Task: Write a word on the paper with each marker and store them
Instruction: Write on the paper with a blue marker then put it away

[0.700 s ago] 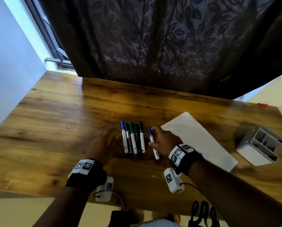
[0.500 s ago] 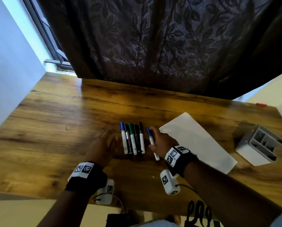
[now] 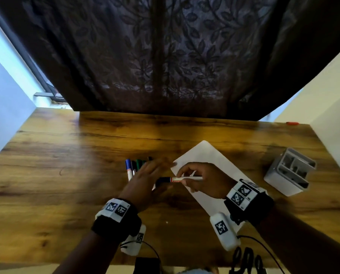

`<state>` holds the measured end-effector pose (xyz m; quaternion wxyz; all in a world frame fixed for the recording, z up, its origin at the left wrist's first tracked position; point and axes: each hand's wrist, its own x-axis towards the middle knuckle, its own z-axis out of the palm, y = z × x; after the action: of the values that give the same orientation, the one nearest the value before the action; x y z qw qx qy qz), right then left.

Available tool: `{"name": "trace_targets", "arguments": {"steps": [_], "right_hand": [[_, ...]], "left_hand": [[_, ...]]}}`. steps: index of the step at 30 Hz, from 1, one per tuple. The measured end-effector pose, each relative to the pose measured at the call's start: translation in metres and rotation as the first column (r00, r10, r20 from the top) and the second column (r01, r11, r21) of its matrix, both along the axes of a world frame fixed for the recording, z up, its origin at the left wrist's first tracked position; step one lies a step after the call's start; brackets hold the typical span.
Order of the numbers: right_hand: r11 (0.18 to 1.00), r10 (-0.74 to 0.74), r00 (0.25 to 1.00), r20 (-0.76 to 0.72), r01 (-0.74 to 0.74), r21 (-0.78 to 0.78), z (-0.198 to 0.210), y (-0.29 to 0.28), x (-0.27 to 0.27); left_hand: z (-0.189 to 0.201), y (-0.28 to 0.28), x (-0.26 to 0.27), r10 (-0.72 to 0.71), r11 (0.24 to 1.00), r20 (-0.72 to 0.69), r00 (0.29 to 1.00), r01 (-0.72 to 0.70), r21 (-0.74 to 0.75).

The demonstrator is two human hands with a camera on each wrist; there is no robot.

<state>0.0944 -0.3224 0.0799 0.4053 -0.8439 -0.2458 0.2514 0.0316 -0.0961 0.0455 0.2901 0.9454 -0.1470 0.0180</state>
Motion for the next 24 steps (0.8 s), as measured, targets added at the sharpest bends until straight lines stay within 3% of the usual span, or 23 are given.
{"name": "trace_targets", "arguments": {"steps": [4, 8, 14, 18, 24], "right_hand": [[0.971, -0.124, 0.99, -0.07, 0.136, 0.195, 0.021, -0.026, -0.002], [0.914, -0.08, 0.961, -0.264, 0.177, 0.366, 0.028, -0.049, 0.001], [0.963, -0.118, 0.971, -0.21, 0.163, 0.214, 0.02, -0.058, 0.011], [0.961, -0.057, 0.974, -0.219, 0.113, 0.251, 0.027, -0.076, 0.018], [0.965, 0.131, 0.965, -0.229, -0.072, 0.251, 0.043, -0.092, 0.041]], "left_hand": [[0.009, -0.036, 0.009, -0.009, 1.0, -0.018, 1.0, 0.009, -0.018], [0.02, -0.063, 0.016, -0.039, 0.997, -0.026, 0.999, 0.037, -0.068], [0.042, -0.099, 0.03, -0.173, 0.977, -0.064, 0.983, 0.163, -0.139], [0.047, -0.106, 0.037, -0.155, 0.983, -0.151, 0.976, 0.138, -0.121], [0.049, -0.111, 0.043, -0.179, 0.971, -0.169, 0.969, 0.147, -0.187]]}}
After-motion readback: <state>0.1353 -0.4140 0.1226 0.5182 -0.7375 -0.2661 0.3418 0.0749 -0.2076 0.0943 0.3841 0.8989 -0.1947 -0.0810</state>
